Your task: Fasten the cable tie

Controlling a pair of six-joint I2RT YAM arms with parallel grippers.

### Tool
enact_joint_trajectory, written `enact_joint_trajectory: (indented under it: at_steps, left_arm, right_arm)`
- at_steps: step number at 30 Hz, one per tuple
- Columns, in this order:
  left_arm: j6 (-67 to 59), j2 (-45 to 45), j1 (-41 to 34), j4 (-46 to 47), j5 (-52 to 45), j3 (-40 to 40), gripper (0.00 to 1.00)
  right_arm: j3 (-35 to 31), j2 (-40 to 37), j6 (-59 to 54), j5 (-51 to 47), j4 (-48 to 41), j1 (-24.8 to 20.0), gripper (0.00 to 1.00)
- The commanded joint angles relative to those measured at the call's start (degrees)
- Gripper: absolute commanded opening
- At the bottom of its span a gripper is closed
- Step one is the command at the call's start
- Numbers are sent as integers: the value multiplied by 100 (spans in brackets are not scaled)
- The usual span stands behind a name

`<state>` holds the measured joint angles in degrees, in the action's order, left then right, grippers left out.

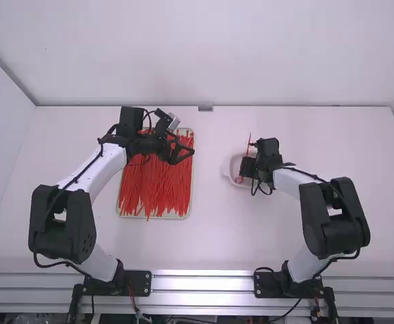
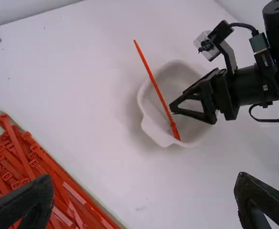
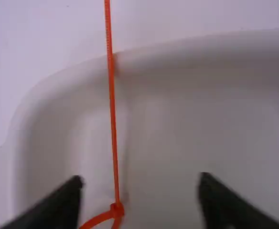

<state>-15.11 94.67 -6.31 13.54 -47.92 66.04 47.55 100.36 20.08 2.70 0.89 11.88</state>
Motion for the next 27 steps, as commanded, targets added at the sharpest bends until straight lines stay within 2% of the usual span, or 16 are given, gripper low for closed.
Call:
enact_joint_trajectory:
  at_steps: [1, 11, 18, 27]
  left_arm:
    - [-81, -186, 31, 33, -109, 35, 99]
    - [-109, -822, 33, 533, -48, 31, 99]
    - [-83, -1381, 31, 1163, 378, 26, 99]
    - [-96, -1773, 31, 1650, 400, 22, 99]
  right_arm:
    - [76, -76, 28, -72, -92, -33, 99]
    - [807, -610, -199, -116, -1729, 188, 99]
    - [800, -1307, -184, -463, -2319, 625, 99]
    - [798, -2535, 127, -1010, -3329, 1263, 99]
